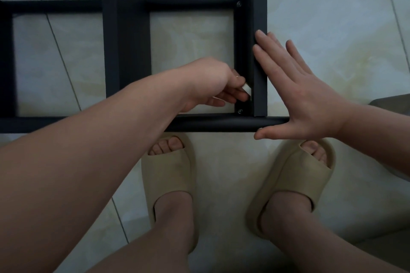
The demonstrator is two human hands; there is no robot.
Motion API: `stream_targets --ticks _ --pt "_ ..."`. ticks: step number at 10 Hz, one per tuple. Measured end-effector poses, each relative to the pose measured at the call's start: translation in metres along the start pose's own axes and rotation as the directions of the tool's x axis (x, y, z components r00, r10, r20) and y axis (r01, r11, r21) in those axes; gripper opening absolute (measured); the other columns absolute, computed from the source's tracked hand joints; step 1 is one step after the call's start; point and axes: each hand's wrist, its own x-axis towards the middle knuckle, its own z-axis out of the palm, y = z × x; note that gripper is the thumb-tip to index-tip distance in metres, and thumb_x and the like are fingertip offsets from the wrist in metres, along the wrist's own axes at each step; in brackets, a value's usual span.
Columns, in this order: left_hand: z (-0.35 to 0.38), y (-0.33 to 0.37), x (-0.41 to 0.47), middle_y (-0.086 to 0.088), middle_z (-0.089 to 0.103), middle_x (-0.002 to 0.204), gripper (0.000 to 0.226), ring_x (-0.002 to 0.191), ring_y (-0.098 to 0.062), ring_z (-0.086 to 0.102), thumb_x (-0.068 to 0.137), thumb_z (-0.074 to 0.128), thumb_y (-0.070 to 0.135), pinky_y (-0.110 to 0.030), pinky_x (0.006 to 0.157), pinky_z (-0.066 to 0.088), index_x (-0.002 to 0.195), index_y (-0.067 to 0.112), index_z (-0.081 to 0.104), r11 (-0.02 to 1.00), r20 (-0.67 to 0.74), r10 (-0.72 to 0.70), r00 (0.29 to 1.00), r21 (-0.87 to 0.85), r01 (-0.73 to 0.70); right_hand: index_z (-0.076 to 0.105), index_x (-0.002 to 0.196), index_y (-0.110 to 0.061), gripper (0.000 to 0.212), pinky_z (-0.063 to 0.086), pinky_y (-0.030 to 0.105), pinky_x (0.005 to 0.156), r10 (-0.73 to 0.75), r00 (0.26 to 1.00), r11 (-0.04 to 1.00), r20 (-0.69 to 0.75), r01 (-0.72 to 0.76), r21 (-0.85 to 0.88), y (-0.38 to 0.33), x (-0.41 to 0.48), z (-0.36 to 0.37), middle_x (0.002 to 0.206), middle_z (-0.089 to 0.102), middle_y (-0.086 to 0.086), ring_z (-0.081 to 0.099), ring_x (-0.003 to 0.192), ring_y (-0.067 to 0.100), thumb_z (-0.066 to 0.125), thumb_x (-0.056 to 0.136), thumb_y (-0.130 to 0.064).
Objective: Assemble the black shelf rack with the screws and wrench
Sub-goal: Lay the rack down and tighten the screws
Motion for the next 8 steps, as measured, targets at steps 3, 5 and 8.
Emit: stream_targets --ticks 3,5,8 --pt "-0.013 -0.009 -0.012 0.002 0.074 0.086 0.014 0.085 -0.01 0.064 0.1 0.054 0.011 -0.026 0.078 0.048 0.091 0.015 0.065 0.989 0.081 0.051 0.995 0.131 -0.061 0.008 0.159 0.003 0.124 0.003 0.057 0.126 0.006 1.0 1.0 0.0 -0.006 0.0 -0.001 0.0 0.001 0.169 -0.001 0.02 -0.004 0.157 0.032 0.053 0.081 -0.082" --pt "-0.015 -0.011 -0.018 0.0 0.076 0.096 0.015 0.089 -0.007 0.067 0.099 0.056 0.009 -0.03 0.085 0.049 0.094 0.016 0.067 0.972 0.119 0.057 0.991 0.221 -0.082 0.008 0.16 0.002 0.124 0.004 0.059 0.125 0.009 1.0 1.0 0.001 -0.009 0.005 0.0 0.0 0.001 0.169 -0.002 0.019 -0.005 0.157 0.032 0.053 0.081 -0.083" --pt "-0.012 -0.014 -0.019 0.005 0.07 0.078 0.013 0.07 -0.005 0.063 0.096 0.061 0.006 -0.017 0.064 0.05 0.091 0.012 0.071 0.96 0.153 0.05 0.987 0.265 -0.09 0.008 0.16 0.003 0.124 0.003 0.057 0.126 0.011 1.0 1.0 -0.001 -0.011 0.012 0.0 0.0 0.002 0.169 -0.002 0.02 -0.004 0.157 0.032 0.052 0.081 -0.083"
